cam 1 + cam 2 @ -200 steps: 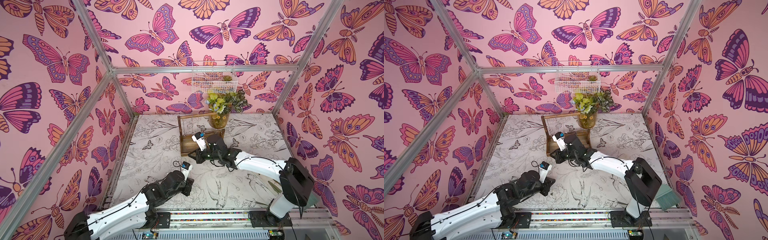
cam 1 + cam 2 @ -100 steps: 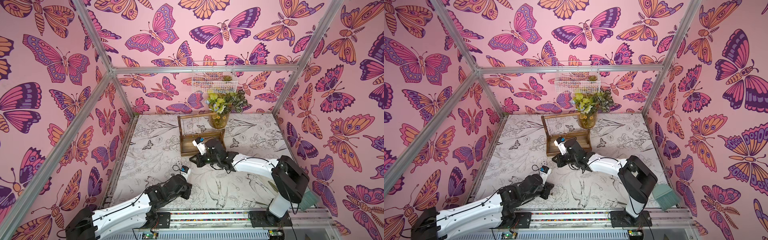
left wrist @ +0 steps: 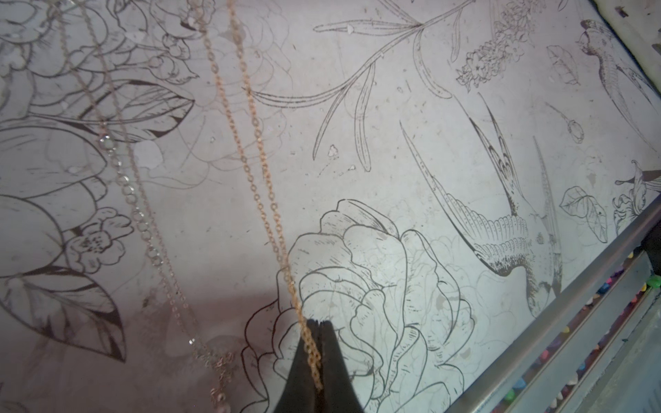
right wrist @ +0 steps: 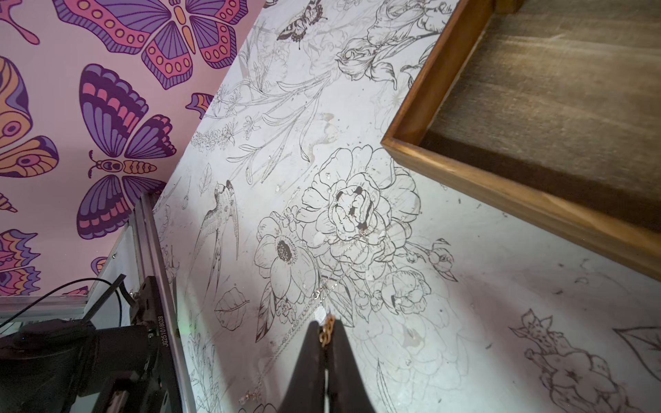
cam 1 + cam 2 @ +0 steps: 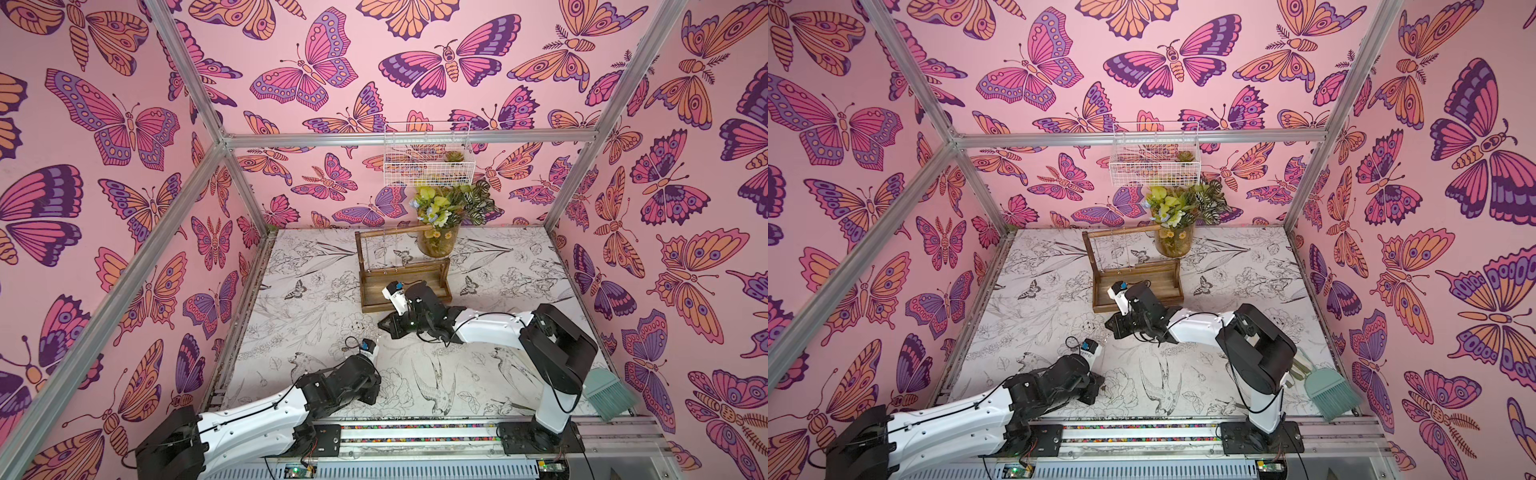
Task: Take the necklace off the jewelry display stand
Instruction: Place the necklace at the center of the board.
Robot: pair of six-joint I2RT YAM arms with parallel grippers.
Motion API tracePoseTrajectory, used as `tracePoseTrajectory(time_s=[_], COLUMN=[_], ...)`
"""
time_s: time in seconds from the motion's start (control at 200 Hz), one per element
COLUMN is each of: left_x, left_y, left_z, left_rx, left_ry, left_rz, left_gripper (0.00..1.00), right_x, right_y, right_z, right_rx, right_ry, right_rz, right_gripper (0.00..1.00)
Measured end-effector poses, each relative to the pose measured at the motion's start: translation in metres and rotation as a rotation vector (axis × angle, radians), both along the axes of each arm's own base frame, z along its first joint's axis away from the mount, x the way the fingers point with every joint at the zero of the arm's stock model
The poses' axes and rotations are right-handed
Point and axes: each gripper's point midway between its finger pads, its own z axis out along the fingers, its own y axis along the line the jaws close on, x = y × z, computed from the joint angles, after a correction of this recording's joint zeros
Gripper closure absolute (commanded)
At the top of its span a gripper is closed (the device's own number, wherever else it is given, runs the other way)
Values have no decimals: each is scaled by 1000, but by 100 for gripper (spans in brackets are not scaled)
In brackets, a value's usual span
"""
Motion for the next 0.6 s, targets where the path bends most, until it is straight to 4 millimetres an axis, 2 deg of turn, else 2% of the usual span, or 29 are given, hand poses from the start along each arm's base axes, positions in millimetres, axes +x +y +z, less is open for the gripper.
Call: tracePoseTrajectory(time_s=[0.601], left_x=[-1], left_y=[-4], left_z=[-8], left_rx=[8], left_ry=[23], left_rz=[-7], left_gripper=[97], right_x=[3], right_y=[3], right_z=[-38], right_rx=[-55], right_ry=[46], right_rz=[-1], right_gripper=[100])
